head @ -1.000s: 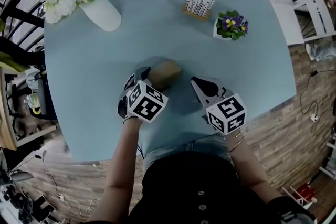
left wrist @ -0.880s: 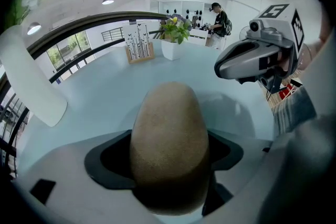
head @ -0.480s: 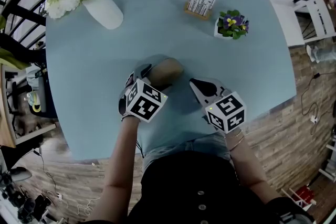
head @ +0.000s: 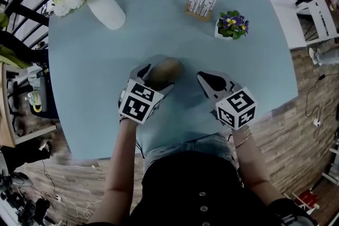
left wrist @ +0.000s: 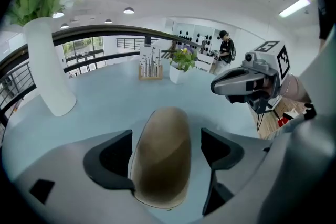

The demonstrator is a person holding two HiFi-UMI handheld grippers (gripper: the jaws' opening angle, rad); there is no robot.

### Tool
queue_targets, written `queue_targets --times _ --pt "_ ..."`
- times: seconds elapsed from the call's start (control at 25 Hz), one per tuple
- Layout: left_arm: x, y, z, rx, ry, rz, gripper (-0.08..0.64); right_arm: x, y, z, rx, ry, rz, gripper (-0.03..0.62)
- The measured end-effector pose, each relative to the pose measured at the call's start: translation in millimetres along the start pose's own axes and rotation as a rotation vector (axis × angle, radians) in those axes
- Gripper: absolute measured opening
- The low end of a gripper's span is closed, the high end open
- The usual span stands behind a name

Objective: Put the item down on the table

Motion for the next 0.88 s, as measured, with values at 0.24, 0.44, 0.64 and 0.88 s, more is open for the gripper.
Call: queue_targets --times 0.24,0.44,0.64,0.88 --pt "7 -9 14 0.018 -0.029 0.066 0.407 10 1 7 0.045 -0.011 0.04 0.008" --pt "16 -21 30 0.068 -0.106 0.079 0.407 22 7 12 0.055 -0.027 0.064 0.008" --pt "24 -36 47 0.085 -0.194 0.133 0.407 32 11 19 0.079 -0.057 0.067 0.008" --pt "31 -51 61 0.067 -0.26 0.157 0.406 48 12 28 0.114 -0.099 0.086 0.008"
Point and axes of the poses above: the fingertips, and each gripper's own axes: z backward along the fingers, y to its left, x out of its top, the point moved 10 cm from there along z, backward along the fingers, and after that the axes turned 2 degrees about x, right-handed, at the moved point
